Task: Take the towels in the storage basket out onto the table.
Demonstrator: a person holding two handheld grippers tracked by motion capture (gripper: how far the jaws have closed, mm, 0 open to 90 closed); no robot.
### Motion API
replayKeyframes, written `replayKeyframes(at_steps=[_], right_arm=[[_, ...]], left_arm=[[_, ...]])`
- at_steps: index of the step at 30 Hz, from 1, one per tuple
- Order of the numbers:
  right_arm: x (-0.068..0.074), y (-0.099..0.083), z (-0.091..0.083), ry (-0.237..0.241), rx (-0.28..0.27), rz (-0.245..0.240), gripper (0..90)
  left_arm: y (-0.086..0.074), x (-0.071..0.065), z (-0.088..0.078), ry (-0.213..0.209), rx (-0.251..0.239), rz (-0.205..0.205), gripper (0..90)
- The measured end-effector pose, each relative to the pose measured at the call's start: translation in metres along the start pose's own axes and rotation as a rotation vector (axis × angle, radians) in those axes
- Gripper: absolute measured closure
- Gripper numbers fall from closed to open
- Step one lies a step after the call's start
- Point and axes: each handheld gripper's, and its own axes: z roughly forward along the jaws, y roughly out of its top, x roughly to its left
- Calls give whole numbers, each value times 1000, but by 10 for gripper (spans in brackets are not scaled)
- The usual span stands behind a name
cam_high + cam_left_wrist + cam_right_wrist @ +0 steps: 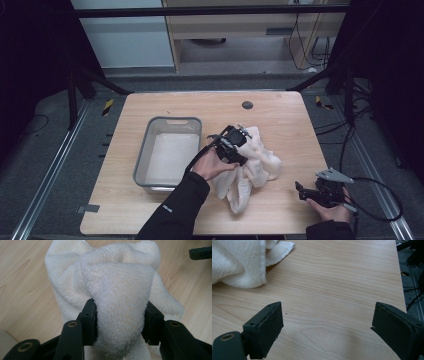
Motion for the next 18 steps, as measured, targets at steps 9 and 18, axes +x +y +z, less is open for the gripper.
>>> replayKeyframes(at_steps=[9,18], right_arm=[[0,0,0,3,2,0,95],[0,0,0,10,-4,14,86]], left_arm=[[-4,3,5,-12,1,0,360],[-10,6,-22,-11,-82,-15,286]])
